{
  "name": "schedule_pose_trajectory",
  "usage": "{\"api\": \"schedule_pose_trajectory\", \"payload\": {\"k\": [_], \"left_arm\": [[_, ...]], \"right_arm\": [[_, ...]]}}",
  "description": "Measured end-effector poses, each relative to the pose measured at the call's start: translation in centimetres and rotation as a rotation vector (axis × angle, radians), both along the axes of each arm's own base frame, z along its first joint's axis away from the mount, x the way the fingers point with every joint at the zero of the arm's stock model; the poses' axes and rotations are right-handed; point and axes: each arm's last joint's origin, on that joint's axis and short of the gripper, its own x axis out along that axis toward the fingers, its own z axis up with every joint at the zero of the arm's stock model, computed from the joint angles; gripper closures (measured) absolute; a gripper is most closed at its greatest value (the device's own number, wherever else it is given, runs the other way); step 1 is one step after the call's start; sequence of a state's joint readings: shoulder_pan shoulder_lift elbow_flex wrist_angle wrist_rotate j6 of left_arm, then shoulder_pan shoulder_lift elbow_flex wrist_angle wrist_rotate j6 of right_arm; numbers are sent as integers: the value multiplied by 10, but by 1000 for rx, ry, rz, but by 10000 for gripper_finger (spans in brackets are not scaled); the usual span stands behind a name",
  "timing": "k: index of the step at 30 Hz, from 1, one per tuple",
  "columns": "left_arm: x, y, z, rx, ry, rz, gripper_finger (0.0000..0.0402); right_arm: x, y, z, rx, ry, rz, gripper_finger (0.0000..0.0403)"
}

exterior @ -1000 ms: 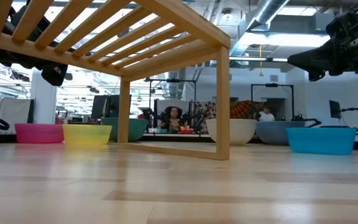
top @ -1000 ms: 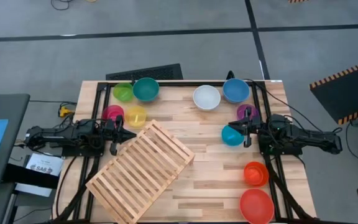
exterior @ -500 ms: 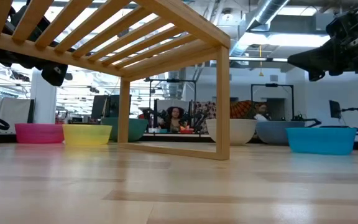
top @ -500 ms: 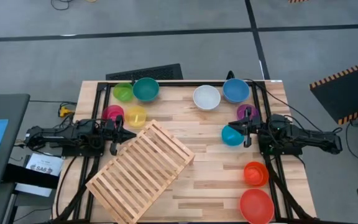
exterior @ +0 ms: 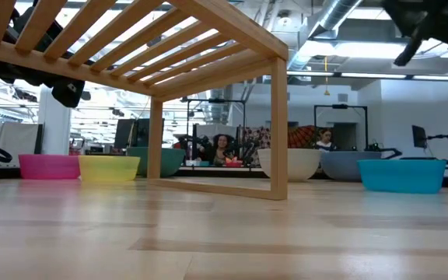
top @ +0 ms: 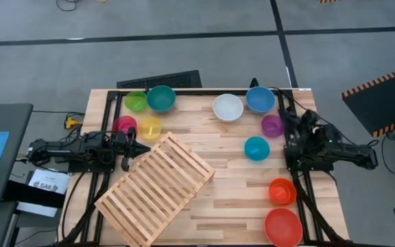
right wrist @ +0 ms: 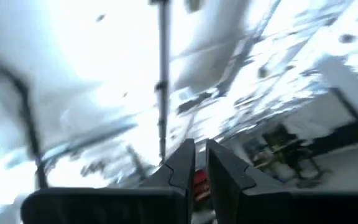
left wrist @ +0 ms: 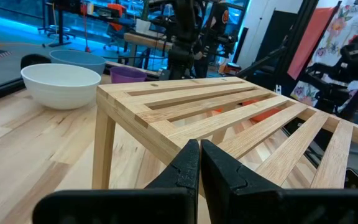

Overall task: Place and stack bowls onto a shelf
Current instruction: Put the large gray bowl on the shelf

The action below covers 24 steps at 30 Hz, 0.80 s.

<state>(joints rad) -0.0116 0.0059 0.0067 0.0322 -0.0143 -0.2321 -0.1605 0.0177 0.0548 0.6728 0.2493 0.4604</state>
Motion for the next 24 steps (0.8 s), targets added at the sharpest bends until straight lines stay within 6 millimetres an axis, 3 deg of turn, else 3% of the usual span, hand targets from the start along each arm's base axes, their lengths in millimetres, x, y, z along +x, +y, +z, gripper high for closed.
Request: {"api": "schedule_pose_trajectory", "payload": {"k": [5,8,13,18,24], "left_arm": [[0,0,0,0,0,0,401],[0,0,0,0,0,0,401],[0,0,0,0,0,0,401],[0,0,0,0,0,0,402],[0,0,0,0,0,0,401]], "right_arm": [[21,-4,34,99,142,4,336],[51,-12,57,120,296,-53,336],[93,-36,75,222,551,-235,336],[116,-64,67,399,805,-310,336],[115,-90,40,781,940,-236,320]]}}
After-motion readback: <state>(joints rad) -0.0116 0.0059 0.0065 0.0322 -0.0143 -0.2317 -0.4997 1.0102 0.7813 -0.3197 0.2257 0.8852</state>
